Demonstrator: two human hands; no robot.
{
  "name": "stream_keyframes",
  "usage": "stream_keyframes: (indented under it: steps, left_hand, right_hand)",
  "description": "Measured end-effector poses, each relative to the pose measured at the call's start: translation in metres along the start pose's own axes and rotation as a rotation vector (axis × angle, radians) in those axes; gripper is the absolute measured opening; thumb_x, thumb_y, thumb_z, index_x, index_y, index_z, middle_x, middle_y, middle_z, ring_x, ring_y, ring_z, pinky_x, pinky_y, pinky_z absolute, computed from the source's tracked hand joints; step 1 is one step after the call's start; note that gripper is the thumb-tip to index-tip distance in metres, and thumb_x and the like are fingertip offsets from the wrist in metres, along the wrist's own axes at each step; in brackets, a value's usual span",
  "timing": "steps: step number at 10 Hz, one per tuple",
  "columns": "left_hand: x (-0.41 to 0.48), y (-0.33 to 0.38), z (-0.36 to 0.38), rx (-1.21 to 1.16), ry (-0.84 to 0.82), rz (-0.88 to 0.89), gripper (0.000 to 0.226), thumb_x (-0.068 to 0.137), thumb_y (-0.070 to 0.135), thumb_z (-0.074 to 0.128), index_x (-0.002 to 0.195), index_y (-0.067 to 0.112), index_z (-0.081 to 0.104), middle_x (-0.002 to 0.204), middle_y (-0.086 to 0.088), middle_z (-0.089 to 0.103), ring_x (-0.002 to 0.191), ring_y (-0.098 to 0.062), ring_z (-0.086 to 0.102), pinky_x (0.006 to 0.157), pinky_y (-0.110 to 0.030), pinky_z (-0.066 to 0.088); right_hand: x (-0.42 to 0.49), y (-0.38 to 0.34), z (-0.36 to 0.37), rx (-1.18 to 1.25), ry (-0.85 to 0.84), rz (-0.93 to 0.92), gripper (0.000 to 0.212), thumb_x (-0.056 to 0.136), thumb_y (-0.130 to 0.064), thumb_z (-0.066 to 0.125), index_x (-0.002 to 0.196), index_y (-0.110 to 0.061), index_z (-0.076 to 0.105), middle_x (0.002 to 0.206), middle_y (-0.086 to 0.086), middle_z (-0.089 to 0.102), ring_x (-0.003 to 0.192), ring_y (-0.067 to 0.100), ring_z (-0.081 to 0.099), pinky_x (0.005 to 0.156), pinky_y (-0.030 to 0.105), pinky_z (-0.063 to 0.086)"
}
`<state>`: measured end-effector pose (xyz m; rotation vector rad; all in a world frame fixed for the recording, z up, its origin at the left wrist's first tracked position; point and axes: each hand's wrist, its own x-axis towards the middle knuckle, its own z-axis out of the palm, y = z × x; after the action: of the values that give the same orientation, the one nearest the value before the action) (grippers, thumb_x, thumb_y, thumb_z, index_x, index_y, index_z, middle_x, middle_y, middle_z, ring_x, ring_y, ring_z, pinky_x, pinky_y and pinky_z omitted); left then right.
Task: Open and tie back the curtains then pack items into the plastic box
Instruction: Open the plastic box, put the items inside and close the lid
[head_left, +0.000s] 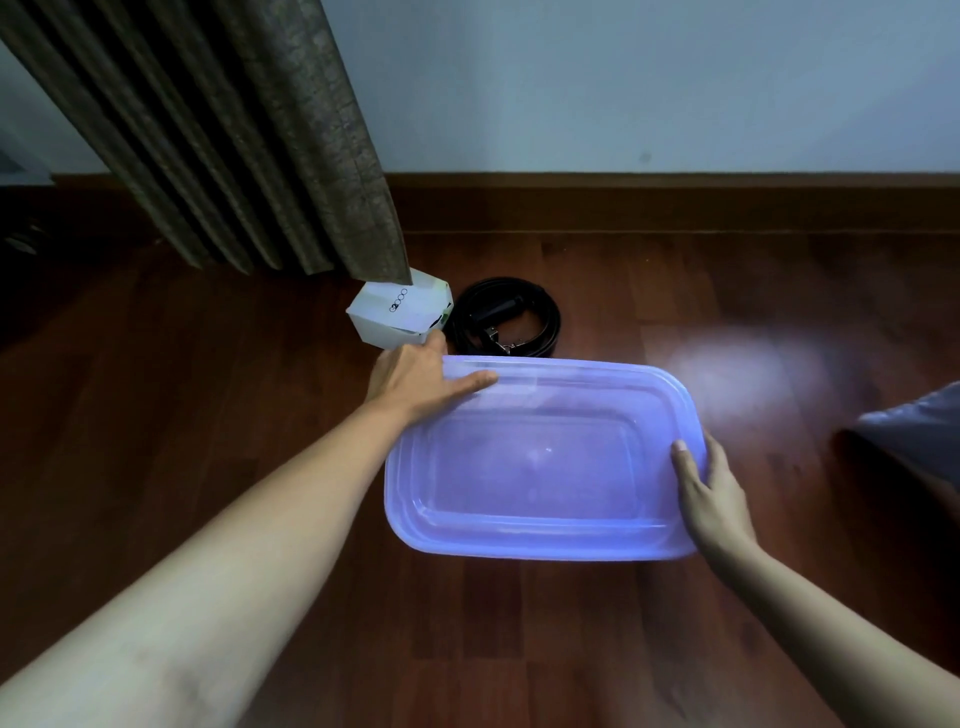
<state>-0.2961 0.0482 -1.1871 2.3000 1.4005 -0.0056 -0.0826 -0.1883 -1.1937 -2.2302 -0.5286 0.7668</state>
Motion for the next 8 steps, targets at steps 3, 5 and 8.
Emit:
stream_keyframes:
  steps: [3, 5, 8]
  left_hand:
    - [-0.010, 0.009, -0.019, -0.066, 0.143, 0.060, 0.062, 0.069, 0.080, 0.045, 0.083, 0.020, 0.054, 0.086, 0.003, 0.061, 0.086, -0.019, 0.057, 0.067, -0.033, 0.041]
    - [-0.016, 0.022, -0.022, -0.409, 0.382, 0.051, 0.041, 0.095, 0.040, 0.034, 0.101, 0.009, 0.059, 0.102, -0.009, 0.066, 0.097, -0.028, 0.060, 0.073, -0.031, 0.039]
    - [-0.019, -0.005, 0.009, 0.233, -0.082, 0.108, 0.047, 0.099, 0.037, 0.034, 0.131, 0.004, 0.042, 0.137, -0.018, 0.046, 0.124, -0.033, 0.044, 0.096, -0.041, 0.041]
  right_hand:
    - [0.001, -0.013, -0.022, -0.006, 0.145, -0.176, 0.061, 0.082, -0.049, 0.042, 0.131, -0.013, 0.048, 0.107, 0.018, 0.065, 0.105, 0.031, 0.059, 0.087, 0.039, 0.042]
    - [0.013, -0.014, -0.054, 0.281, 0.319, -0.104, 0.017, 0.101, -0.022, 0.039, 0.103, -0.018, 0.056, 0.071, -0.010, 0.062, 0.059, -0.004, 0.059, 0.061, 0.010, 0.045]
    - [0.072, 0.110, -0.138, 0.702, 0.292, 0.216, 0.023, 0.100, -0.026, 0.033, 0.083, -0.031, 0.048, 0.066, -0.044, 0.058, 0.064, -0.021, 0.056, 0.056, -0.001, 0.042]
